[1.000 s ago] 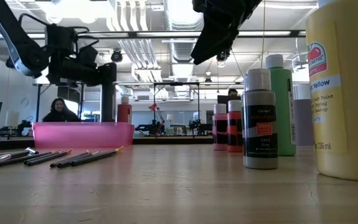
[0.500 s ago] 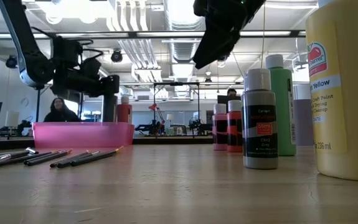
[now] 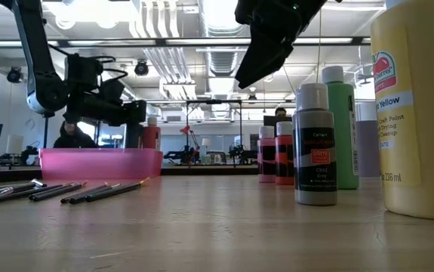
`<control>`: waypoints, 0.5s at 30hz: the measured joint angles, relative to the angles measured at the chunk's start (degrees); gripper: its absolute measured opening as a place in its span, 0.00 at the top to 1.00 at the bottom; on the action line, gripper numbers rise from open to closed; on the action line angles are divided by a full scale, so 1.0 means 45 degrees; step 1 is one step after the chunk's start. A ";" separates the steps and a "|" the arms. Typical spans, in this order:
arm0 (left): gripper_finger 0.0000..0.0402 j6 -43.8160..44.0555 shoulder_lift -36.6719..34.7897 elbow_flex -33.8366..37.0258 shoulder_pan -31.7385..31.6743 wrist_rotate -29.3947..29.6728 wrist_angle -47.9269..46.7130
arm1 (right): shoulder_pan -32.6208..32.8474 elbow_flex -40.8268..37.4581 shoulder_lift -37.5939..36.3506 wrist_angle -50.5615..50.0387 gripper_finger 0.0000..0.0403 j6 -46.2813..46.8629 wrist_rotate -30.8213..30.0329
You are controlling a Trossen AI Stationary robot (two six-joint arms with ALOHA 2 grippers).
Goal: Pick & Place Paint Supplies
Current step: Put the large black paint bottle into the pink bin
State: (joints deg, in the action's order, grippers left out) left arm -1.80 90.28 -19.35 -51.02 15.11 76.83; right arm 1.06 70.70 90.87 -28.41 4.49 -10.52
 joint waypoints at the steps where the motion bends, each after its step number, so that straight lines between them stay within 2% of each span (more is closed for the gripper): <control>1: 0.66 0.0000 0.0024 -0.0002 -0.0009 -0.0002 0.0032 | 0.0000 0.0000 0.0000 0.0032 0.16 -0.0009 0.0000; 8: 0.66 -0.0047 0.0329 -0.0003 -0.0085 0.0000 0.0136 | 0.0000 0.0000 0.0000 0.0054 0.15 -0.0024 0.0000; 15: 0.66 0.0097 0.0697 -0.0005 -0.0177 -0.0005 0.0702 | 0.0000 0.0000 0.0000 0.0051 0.20 -0.0038 -0.0001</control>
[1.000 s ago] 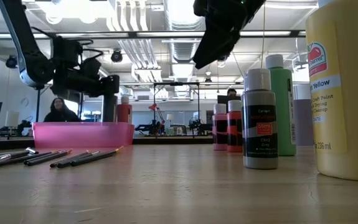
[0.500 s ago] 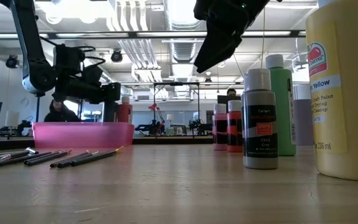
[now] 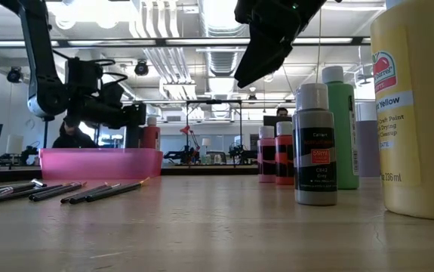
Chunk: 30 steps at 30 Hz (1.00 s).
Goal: Pick & Place Paint Supplies
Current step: Put the large black paint bottle into the pink bin
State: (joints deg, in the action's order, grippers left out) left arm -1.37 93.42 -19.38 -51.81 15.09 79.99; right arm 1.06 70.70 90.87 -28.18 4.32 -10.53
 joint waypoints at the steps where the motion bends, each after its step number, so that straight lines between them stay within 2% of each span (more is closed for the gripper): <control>1: 0.66 0.0000 0.0049 -0.0009 -0.0004 0.0000 0.0044 | 0.0000 0.0000 0.0000 0.0002 0.21 0.0000 0.0001; 30: 0.66 0.0224 0.0280 -0.0029 -0.0073 0.0005 0.0256 | 0.0000 0.0000 0.0000 0.0053 0.36 -0.0107 -0.0003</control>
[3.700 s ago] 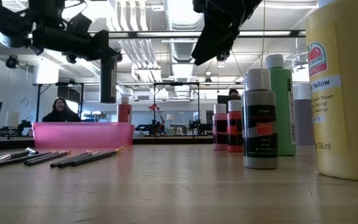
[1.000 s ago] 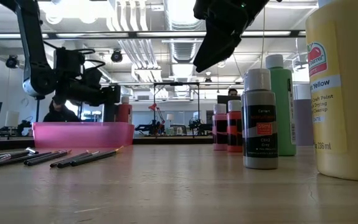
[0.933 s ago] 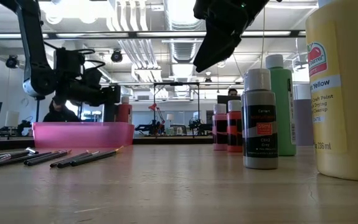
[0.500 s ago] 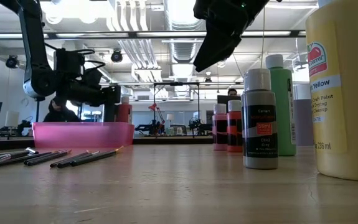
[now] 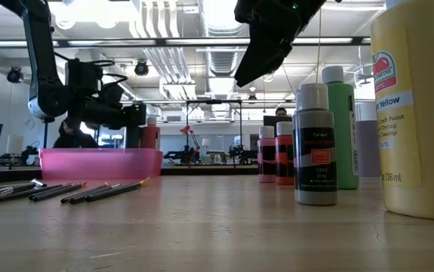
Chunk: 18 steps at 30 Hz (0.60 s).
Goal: Pick & Place Paint Supplies
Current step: Put the large black paint bottle into the pink bin
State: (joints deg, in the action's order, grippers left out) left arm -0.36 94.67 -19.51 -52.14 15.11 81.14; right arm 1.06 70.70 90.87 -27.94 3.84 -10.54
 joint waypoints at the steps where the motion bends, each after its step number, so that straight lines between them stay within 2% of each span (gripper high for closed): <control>1: 0.66 0.0000 0.0000 0.0000 0.0004 -0.0005 -0.0005 | 0.0000 0.0000 0.0000 0.0000 0.36 0.0000 0.0004; 11: 0.52 0.0010 0.0000 0.0000 0.0005 -0.0107 -0.0083 | 0.0000 0.0000 0.0000 0.0000 0.28 0.0005 -0.0001; 18: 0.51 0.0010 -0.0065 0.0005 0.0005 -0.0112 -0.0105 | 0.0000 0.0000 0.0000 0.0000 0.23 0.0005 -0.0001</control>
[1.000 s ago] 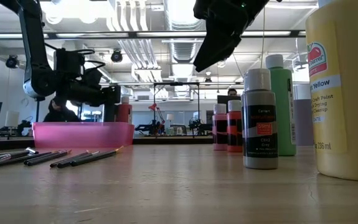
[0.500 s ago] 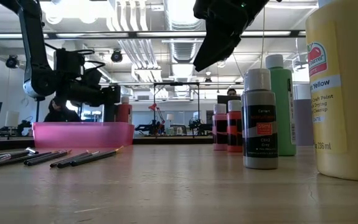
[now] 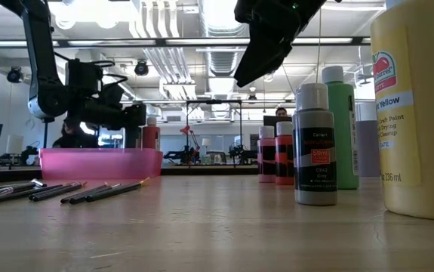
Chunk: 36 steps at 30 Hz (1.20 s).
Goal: Pick & Place Paint Supplies
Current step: Put the large black paint bottle into the pink bin
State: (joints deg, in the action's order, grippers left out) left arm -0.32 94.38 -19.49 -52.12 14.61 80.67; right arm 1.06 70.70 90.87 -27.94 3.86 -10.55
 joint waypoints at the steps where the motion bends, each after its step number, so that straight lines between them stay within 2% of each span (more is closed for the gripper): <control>1: 0.51 -0.0003 -0.0052 0.0000 0.0000 0.0000 -0.0016 | 0.0000 0.0000 0.0000 0.0000 0.23 0.0000 0.0004; 11: 0.51 -0.0007 -0.1242 0.0005 0.0010 0.0000 0.0032 | 0.0000 0.0000 0.0000 -0.0005 0.18 0.0000 0.0000; 18: 0.51 -0.0358 -0.3108 0.0005 0.0010 -0.0087 -0.0450 | 0.0000 0.0000 0.0000 -0.0014 0.17 0.0010 0.0004; 22: 0.51 -0.1048 -0.4699 0.0005 0.0010 -0.0375 -0.2337 | 0.0000 0.0000 0.0000 -0.0015 0.20 0.0005 0.0000; 25: 0.51 -0.1761 -0.5993 0.0005 0.0010 -0.1056 -0.4810 | 0.0000 0.0000 0.0000 -0.0015 0.22 0.0005 0.0000; 28: 0.54 -0.2344 -0.7068 0.0005 0.0010 -0.1140 -0.7253 | 0.0000 0.0000 0.0000 -0.0010 0.25 0.0005 0.0000; 36: 0.71 -0.2427 -0.8839 0.0005 0.0015 -0.1141 -1.0926 | 0.0000 0.0000 0.0000 0.0005 0.30 0.0005 0.0000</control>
State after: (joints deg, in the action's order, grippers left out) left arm -11.24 54.60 -19.46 -52.05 9.47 31.51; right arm 1.06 70.70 90.87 -27.92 3.88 -10.55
